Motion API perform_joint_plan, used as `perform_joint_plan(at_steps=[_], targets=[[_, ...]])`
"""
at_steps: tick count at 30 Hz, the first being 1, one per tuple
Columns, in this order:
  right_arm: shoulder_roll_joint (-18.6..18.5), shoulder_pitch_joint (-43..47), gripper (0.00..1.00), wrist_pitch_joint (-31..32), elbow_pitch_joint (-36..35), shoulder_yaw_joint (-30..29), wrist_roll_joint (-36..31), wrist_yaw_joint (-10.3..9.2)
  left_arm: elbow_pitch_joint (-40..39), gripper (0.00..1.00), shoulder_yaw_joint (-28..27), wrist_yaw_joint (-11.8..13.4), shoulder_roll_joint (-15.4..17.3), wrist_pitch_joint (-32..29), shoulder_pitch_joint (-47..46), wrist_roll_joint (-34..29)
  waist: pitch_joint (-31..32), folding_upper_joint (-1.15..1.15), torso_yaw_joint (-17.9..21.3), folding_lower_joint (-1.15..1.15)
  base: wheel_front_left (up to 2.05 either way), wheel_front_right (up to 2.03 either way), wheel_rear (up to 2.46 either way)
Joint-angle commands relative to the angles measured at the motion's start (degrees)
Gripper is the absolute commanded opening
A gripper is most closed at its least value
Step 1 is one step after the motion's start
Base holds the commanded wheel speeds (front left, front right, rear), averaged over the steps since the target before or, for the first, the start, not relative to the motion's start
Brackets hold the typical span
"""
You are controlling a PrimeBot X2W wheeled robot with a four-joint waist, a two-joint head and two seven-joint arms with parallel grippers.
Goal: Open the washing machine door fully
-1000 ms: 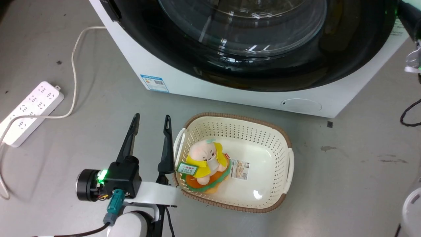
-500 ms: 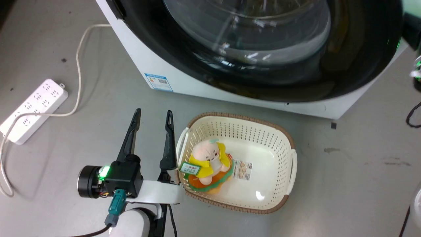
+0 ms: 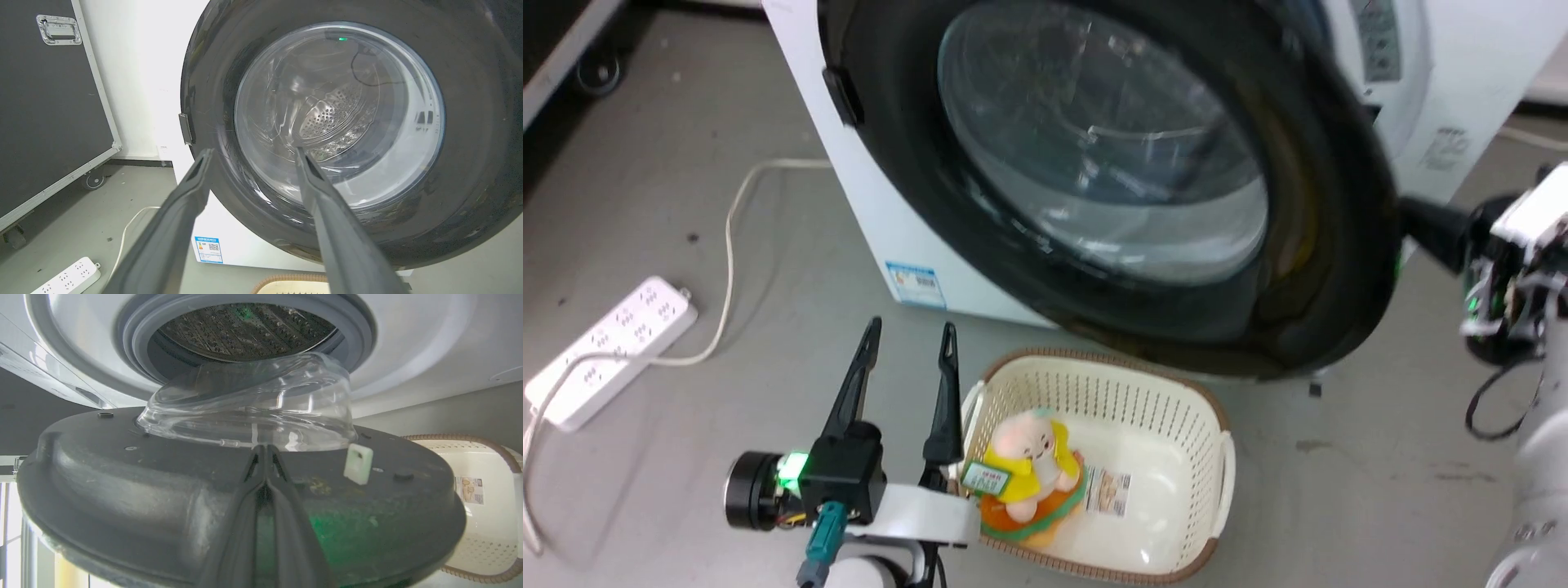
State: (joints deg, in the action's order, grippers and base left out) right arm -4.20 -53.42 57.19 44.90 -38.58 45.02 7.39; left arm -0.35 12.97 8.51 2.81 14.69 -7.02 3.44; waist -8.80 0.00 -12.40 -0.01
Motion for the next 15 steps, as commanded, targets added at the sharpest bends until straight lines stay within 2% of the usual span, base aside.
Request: perform_joint_plan(at_steps=[1,6,15], targets=[[0.69,1.95,0.00,0.84,-0.91,0.44,0.68,0.10,0.11,1.00,-0.37,-0.20,0.17,0.30,0.83,-0.43,1.83,0.00,0.59,0.01,0.00,0.00,0.00],[1.27,6.91,0.00,4.06,-3.03,3.10,4.13,0.10,0.44,1.00,-0.97,-0.79,0.25,0.30,2.82,-0.55,4.21,0.00,0.96,0.01,0.00,0.00,0.00],[1.31,15.95,0.00,4.96,-3.68,17.46,19.92,0.10,1.72,1.00,-0.81,-2.31,0.43,0.30,6.00,-0.91,7.32,0.00,0.21,0.01,0.00,0.00,0.00]])
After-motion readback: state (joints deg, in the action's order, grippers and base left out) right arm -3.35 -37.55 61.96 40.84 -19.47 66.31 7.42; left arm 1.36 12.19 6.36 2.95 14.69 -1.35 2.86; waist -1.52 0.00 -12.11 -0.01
